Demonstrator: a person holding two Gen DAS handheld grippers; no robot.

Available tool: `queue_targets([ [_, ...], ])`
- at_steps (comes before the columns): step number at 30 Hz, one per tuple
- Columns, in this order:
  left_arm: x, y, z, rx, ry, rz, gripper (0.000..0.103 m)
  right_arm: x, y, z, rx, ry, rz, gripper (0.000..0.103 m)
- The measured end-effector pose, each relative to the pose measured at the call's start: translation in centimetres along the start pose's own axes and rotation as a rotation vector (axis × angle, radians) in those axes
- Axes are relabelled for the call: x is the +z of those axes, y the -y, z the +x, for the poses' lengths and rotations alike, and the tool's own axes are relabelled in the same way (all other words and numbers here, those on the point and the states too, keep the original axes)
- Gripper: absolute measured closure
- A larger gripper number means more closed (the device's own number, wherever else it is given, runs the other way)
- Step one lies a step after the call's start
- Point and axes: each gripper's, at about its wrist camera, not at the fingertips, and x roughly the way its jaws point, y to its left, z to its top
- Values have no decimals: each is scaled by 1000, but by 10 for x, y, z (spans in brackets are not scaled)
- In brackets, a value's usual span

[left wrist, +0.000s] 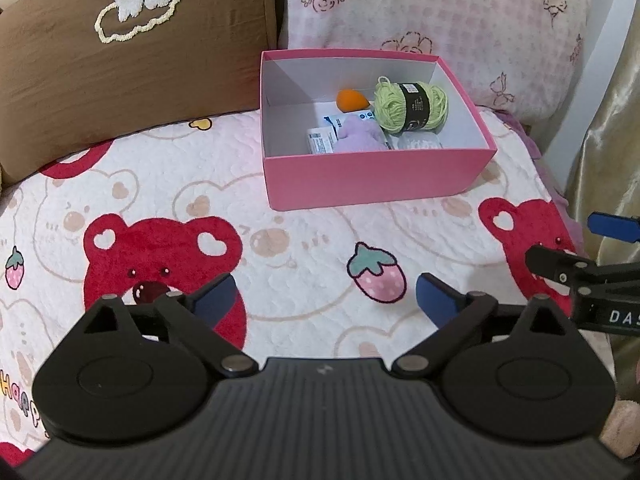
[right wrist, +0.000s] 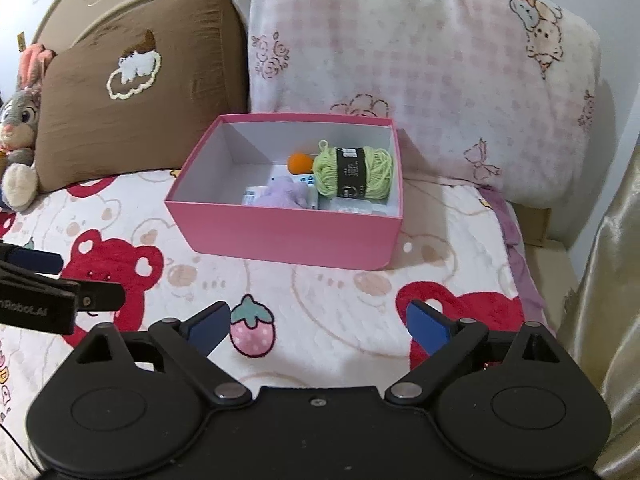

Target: Organize objects

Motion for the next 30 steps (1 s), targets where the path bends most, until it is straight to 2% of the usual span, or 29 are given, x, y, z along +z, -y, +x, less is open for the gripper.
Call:
queue_targets([
  [2, 0, 1, 1, 6, -8, 2, 0, 0, 1, -1, 2, -1, 8, 6],
  [5, 1, 2, 4, 21, -47, -5, 0, 1, 2, -4, 10, -2, 17, 5],
  [11, 0, 1, 7, 3, -64, -28, 0, 1, 3, -5, 11, -7, 18, 5],
  [15, 0, 4, 7, 37, -78, -21, 0, 1, 3, -6, 6, -7, 17, 5],
  [30, -7, 7, 8, 64, -72, 3, 0, -2, 0, -12, 1, -18, -21, 5],
])
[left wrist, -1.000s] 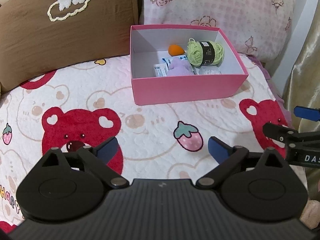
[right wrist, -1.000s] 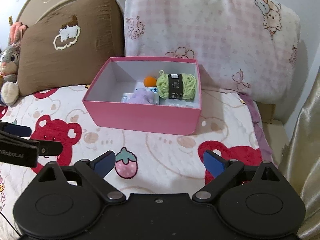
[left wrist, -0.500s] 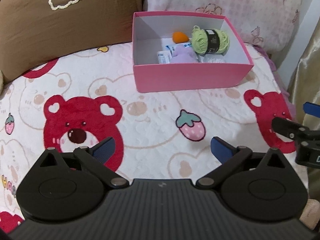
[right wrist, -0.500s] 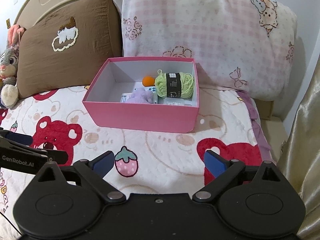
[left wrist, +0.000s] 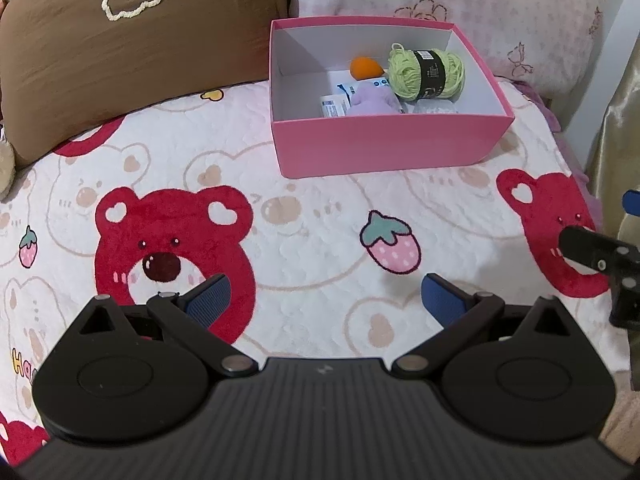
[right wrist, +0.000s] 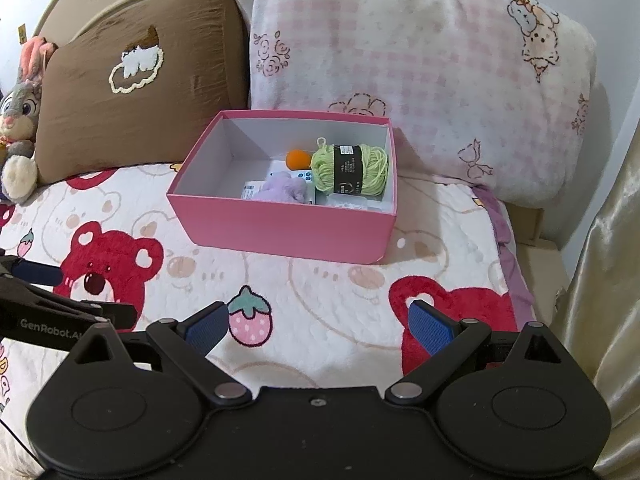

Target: Organize objects

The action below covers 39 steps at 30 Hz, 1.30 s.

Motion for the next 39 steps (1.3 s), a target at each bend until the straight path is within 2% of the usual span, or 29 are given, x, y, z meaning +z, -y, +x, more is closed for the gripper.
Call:
queue_targets([
  [12, 0, 1, -11, 4, 41, 2, 0, -2, 0, -1, -8, -8, 9, 5],
  [39, -1, -2, -13, -4, 41, -13, 0, -3, 7, -1, -14, -25, 18, 5],
])
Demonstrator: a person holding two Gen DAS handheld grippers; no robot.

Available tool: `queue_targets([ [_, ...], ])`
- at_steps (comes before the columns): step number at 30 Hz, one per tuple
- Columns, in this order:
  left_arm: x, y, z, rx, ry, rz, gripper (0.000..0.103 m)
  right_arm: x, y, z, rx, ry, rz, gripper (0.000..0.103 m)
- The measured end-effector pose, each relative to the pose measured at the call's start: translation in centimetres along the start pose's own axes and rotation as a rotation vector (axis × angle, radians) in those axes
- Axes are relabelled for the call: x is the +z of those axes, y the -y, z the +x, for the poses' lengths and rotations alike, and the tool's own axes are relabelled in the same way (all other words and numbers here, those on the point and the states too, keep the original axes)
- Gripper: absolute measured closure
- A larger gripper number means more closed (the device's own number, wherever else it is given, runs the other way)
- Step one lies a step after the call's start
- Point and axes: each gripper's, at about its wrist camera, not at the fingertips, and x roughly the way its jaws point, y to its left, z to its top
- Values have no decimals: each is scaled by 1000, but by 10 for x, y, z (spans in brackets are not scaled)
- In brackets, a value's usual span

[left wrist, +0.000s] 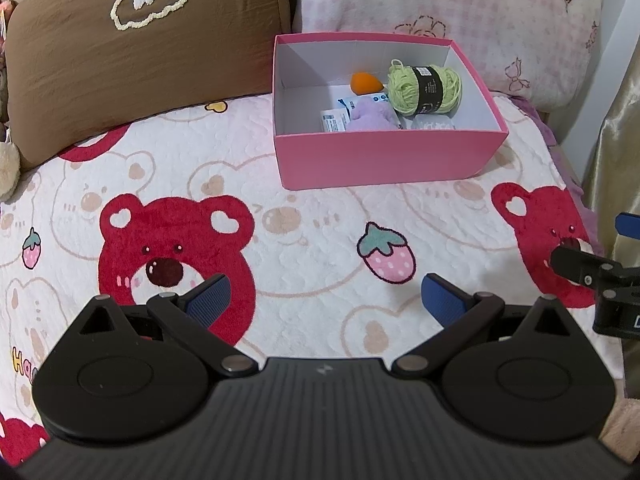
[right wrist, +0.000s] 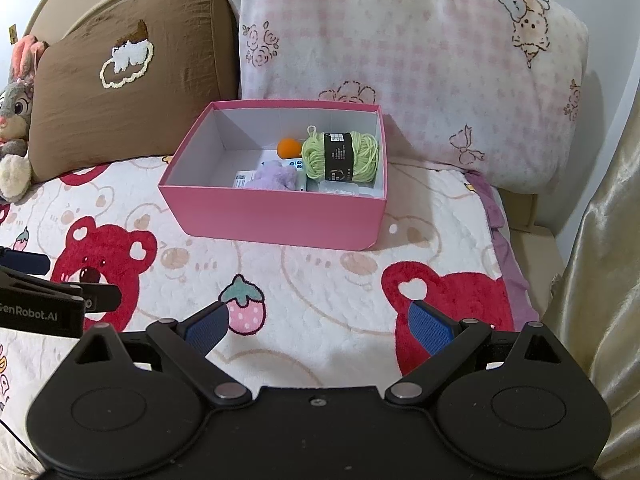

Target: Organize objects

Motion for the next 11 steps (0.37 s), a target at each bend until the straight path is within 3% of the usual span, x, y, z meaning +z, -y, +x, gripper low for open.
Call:
queue_targets([
  [11, 1, 3, 1, -6, -8, 1, 0, 0, 2, 1, 1, -1, -2, 5],
])
